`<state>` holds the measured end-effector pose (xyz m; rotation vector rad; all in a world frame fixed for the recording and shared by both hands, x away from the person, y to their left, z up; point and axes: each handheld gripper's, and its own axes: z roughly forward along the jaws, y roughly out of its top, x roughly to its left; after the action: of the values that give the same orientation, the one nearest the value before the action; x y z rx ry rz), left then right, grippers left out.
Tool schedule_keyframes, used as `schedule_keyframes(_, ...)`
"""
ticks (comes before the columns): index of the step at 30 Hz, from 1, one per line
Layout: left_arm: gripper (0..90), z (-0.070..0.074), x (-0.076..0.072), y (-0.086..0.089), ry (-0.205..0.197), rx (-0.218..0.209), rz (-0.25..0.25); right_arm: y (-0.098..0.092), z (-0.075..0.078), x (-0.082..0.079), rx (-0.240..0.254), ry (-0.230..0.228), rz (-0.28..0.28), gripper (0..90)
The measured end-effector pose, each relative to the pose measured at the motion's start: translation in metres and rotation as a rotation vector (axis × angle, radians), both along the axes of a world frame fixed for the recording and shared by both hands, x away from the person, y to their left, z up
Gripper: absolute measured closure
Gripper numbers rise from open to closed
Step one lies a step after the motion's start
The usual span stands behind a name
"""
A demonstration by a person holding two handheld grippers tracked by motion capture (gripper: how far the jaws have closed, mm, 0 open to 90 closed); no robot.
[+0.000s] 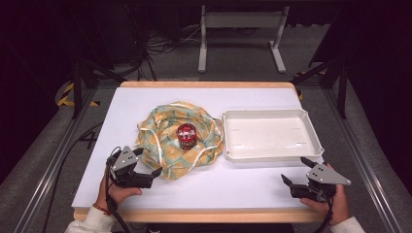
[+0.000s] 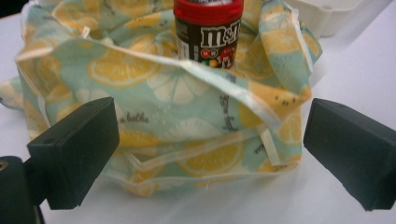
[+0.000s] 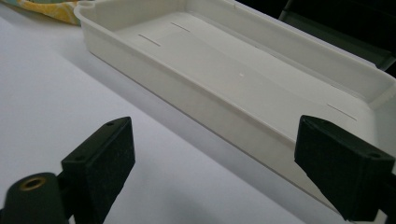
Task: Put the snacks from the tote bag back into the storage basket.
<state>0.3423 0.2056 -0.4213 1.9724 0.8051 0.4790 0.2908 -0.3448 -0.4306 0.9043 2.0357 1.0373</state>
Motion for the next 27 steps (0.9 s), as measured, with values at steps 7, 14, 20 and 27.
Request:
schedule_keyframes(7,5.2,0.016,0.004,-0.005,-0.016,-0.013,0.010,0.001,-0.001,0.001,-0.002,0.008,0.004,13.2)
schedule_keyframes(14,6.4,0.035,0.017,-0.015,0.036,0.008,-0.011,0.002,-0.002,0.002,-0.005,0.014,0.009,13.3)
schedule_keyframes(20,8.5,0.052,0.034,-0.028,0.061,0.072,-0.042,0.004,-0.002,0.003,-0.013,0.019,0.017,13.4)
schedule_keyframes(27,9.8,0.051,0.057,-0.051,0.117,0.165,-0.094,0.003,-0.003,0.003,-0.011,0.027,0.019,13.4)
